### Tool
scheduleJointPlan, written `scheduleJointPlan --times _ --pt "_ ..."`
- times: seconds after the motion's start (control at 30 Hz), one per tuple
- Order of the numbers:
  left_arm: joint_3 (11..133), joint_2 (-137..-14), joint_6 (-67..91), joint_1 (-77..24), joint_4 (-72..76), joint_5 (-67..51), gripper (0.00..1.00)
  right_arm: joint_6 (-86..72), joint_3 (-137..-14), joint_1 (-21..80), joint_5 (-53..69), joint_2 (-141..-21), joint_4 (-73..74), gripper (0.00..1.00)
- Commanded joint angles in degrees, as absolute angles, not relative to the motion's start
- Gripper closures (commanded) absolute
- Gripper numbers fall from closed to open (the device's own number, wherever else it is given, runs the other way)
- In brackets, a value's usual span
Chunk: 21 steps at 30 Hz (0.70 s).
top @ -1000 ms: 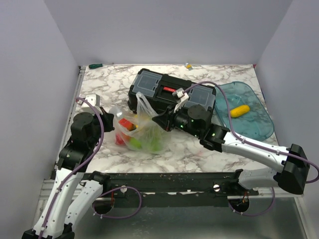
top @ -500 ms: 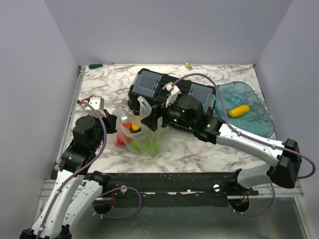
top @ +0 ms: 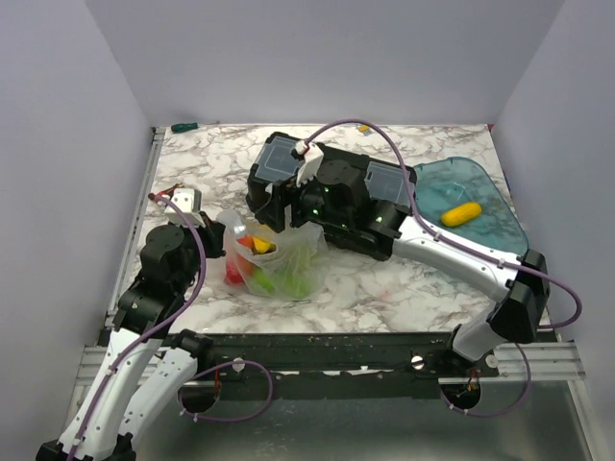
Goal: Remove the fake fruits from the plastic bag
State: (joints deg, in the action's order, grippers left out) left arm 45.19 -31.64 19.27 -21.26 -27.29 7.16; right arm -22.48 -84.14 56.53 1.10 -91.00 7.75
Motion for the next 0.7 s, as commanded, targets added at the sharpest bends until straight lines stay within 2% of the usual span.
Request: scheduleJointPlan --times 0.0,0.07,0.23,0.27,0.47,0.67 --pt "46.28 -32.56 18.72 -21.45 -27.20 8.88 1.00 -27.89 -76.50 56.63 6.80 -82.49 7.38 0.30" --pt "46.31 -33.22 18.73 -21.36 -27.58 9.22 1.00 -31.52 -70.70 56.61 8.52 -77.61 4.09 0.39" --pt "47.01 -34.27 18.74 -21.18 -28.20 9.17 1.00 -40.19 -58.37 56.62 14.67 -70.19 -5.01 0.74" --pt "46.50 -34.19 18.66 -21.10 -27.60 9.05 1.00 -41.51 -57.12 56.67 15.48 -69.84 -4.15 0.78" --pt "47.41 -36.89 18.57 -20.72 -28.33 8.28 1.00 -43.67 -46.97 61.21 14.72 -67.58 -6.08 0.80" --pt "46.13 -35.91 18.37 -20.65 -27.51 8.10 1.00 -41.48 -41.68 64.49 5.83 -71.97 1.74 0.77"
